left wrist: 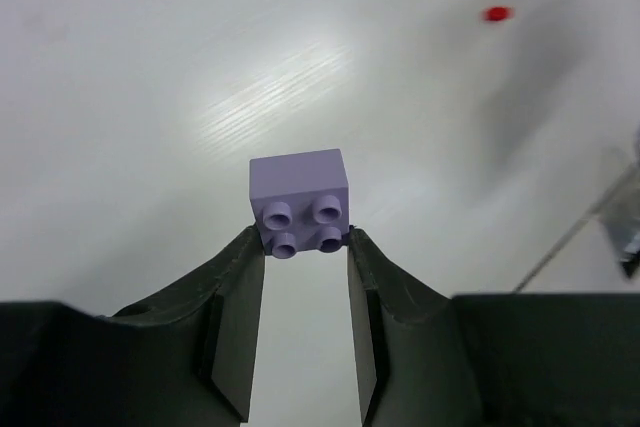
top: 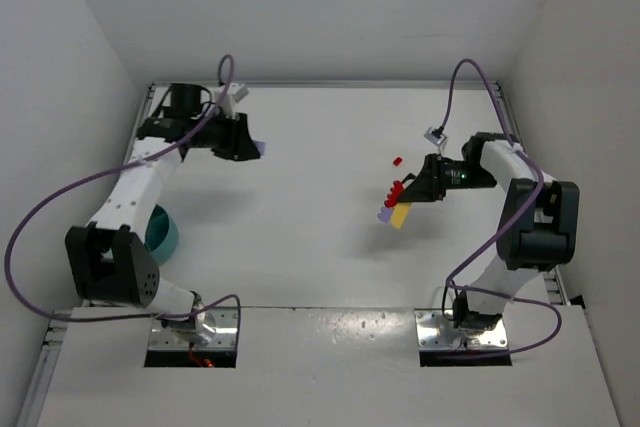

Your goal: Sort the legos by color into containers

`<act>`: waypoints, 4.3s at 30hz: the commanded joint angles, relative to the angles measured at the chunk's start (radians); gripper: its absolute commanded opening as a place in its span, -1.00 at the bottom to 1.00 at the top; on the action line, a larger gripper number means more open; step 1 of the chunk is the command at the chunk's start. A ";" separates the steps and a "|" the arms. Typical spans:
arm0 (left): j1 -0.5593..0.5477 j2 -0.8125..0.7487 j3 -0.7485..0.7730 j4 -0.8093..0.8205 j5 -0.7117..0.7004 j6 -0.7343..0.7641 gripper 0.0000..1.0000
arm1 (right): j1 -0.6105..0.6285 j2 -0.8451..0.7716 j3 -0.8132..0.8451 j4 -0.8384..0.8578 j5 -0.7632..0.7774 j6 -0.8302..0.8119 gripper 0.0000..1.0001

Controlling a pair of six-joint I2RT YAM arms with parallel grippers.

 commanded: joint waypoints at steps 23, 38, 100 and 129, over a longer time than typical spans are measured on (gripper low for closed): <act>0.558 -0.271 -0.131 -0.535 -0.672 0.552 -1.00 | 0.013 -0.262 -0.082 0.497 0.343 0.634 -0.96; 0.558 -0.321 -0.246 -0.584 -0.672 0.629 -1.00 | 0.013 -0.213 -0.061 0.506 0.354 0.654 -0.96; -0.419 0.039 -0.117 0.674 0.411 -0.501 0.18 | 0.033 -0.199 -0.012 0.117 -0.215 0.246 -0.99; -0.605 0.223 -0.028 0.729 0.411 -0.537 0.25 | 0.042 -0.236 -0.064 0.264 -0.234 0.410 -1.00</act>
